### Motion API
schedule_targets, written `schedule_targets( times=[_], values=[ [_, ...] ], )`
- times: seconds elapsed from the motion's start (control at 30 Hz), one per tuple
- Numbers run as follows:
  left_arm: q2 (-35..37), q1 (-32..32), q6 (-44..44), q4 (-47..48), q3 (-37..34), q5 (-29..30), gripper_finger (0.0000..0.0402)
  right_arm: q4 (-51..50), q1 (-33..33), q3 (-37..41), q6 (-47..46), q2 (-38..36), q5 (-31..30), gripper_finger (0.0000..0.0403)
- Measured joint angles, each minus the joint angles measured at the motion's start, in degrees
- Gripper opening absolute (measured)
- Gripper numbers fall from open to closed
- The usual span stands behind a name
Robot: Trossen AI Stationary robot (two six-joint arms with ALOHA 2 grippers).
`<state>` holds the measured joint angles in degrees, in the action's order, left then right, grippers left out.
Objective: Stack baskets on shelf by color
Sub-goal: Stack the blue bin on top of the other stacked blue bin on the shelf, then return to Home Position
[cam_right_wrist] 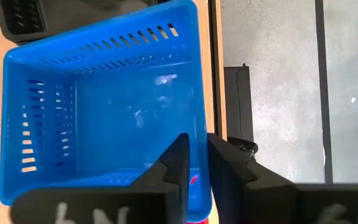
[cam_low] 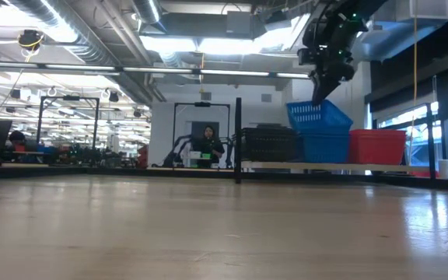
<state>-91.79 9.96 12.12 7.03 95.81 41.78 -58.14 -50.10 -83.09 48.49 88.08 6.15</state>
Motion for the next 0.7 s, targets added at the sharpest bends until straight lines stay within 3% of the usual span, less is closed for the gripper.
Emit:
schedule_targets(
  times=[0.27,0.5,0.7],
  values=[
    [-0.02,-0.06,0.02,0.00,0.00,0.04,0.0075,0.39,0.21,0.00,0.01,-0.01,-0.02,0.0086],
    [-0.02,-0.43,0.01,1.55,-0.02,0.17,0.0075,-0.06,0.86,-0.25,-1.92,-1.59,-0.14,0.0085],
    [0.07,-0.57,-1.33,6.86,-0.07,6.71,0.0072,-9.60,4.30,-6.16,-10.76,-5.85,3.09,0.0067]
  ],
)
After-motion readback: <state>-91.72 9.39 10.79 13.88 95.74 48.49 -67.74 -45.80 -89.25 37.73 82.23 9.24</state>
